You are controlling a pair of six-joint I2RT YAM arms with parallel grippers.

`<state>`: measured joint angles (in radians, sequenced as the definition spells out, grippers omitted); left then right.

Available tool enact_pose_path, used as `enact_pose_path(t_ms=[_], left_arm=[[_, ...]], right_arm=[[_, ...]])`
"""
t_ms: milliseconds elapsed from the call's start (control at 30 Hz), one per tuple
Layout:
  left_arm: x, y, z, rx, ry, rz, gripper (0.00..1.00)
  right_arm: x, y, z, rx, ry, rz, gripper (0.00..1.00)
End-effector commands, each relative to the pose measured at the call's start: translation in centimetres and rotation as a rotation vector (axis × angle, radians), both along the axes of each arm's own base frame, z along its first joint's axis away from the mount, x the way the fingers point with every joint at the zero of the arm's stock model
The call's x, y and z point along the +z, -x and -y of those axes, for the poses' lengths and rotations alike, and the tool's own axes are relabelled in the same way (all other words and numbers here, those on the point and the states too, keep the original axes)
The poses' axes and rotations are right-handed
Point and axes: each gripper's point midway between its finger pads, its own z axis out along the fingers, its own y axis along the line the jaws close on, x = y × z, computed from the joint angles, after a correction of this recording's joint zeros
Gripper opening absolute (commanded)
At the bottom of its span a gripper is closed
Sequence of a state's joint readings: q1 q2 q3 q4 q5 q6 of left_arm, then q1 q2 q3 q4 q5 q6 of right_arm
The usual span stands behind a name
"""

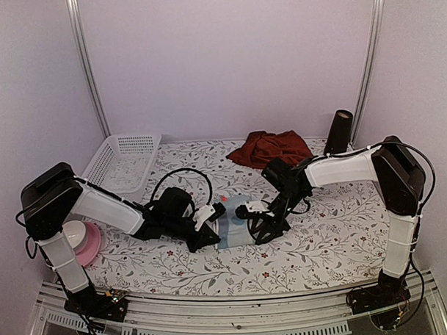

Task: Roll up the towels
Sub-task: Roll the towel at the center of the board.

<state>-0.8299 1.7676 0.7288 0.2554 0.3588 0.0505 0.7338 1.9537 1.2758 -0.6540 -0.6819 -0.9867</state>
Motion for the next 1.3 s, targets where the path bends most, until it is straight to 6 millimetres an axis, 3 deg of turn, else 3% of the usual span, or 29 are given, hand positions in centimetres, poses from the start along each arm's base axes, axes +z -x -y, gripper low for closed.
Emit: enact_pose_path(t_ms=[0, 133, 233, 433, 667, 800, 1067, 1267], left_arm=[[-0.6, -0.3, -1.1, 0.03, -0.032, -0.03, 0.0], [0.1, -0.2, -1.1, 0.029, -0.01, -0.025, 0.0], [0.5, -0.1, -1.1, 0.023, 0.007, -0.027, 0.06], [1.4, 0.2, -0.8, 0.003, 0.039, -0.018, 0.28], [3.4, 0.9, -0.9, -0.042, 0.095, 0.053, 0.45], [4.5, 2.0, -0.5, -0.098, 0.106, 0.139, 0.52], [6.2, 4.5, 0.6, -0.181, 0.086, 0.39, 0.53], [5.8, 5.7, 1.1, -0.231, 0.071, 0.456, 0.49]], right_arm=[[-2.2, -0.6, 0.5, -0.032, 0.055, 0.023, 0.45], [-3.2, -0.7, 0.6, -0.032, 0.079, 0.055, 0.45], [-3.6, -0.4, 0.4, -0.02, 0.09, 0.083, 0.45], [-3.8, 0.1, -0.2, -0.01, 0.09, 0.139, 0.42], [-4.0, 0.1, 0.0, -0.01, 0.102, 0.145, 0.14], [-4.3, 0.8, 0.3, 0.012, 0.127, 0.103, 0.09], [-3.8, 2.6, 0.2, 0.065, 0.128, -0.075, 0.07], [-2.4, 4.0, 0.5, 0.108, 0.114, -0.2, 0.07]])
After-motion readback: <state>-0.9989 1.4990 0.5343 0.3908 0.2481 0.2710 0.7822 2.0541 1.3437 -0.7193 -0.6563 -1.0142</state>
